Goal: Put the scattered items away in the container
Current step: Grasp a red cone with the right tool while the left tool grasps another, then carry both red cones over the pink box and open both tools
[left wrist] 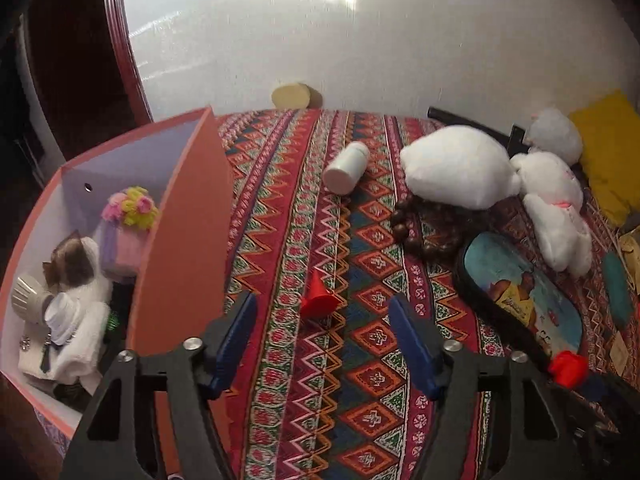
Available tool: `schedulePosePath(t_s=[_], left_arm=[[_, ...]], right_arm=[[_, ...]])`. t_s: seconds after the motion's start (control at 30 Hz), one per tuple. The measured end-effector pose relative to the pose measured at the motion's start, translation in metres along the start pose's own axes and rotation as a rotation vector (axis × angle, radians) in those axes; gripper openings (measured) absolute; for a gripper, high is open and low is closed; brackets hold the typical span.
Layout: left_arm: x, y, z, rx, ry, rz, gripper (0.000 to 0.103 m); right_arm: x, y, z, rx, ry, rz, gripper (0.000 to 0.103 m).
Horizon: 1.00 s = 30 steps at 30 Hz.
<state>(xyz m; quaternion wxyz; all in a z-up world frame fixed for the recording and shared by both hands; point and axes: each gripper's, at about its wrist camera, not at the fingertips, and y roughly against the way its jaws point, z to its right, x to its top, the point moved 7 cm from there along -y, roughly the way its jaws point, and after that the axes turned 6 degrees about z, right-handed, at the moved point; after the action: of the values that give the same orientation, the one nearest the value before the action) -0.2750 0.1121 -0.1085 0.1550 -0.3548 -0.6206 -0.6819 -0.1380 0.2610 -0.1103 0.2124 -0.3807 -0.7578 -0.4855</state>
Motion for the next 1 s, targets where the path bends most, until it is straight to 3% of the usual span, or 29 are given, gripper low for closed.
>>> schedulePosePath(t_s=[0.27,0.3,0.33,0.4,0.57,0.73,0.8,1.0], left_arm=[[-0.027,-0.099,0.001,0.111,-0.002,-0.183,0.054],[-0.028,-0.103,0.000,0.095,0.013,-0.176,0.049],[-0.025,-0.101,-0.001,0.086,0.021,-0.147,0.034],[-0.022,-0.095,-0.002,0.111,0.001,-0.126,0.031],[-0.019,-0.057,0.001,0.063,0.007,-0.080,0.031],[0.002,0.029,-0.009,-0.020,0.061,0.035,0.031],[0.005,0.068,-0.024,-0.037,0.072,0.097,0.031],[0.017,0.130,-0.087,-0.047,0.160,0.186,0.031]], right_arm=[[0.015,0.001,0.009,0.040,-0.019,-0.008,0.049],[0.016,-0.004,0.009,0.045,-0.022,-0.013,0.049],[0.016,-0.007,0.008,0.052,-0.023,-0.020,0.049],[0.012,-0.012,0.007,0.059,-0.019,-0.028,0.049],[0.006,-0.010,-0.002,0.076,-0.003,-0.031,0.049],[0.005,-0.003,-0.017,0.088,0.024,-0.013,0.048],[0.005,0.003,-0.027,0.095,0.043,-0.002,0.048],[0.013,0.018,-0.079,0.120,0.109,0.050,0.048]])
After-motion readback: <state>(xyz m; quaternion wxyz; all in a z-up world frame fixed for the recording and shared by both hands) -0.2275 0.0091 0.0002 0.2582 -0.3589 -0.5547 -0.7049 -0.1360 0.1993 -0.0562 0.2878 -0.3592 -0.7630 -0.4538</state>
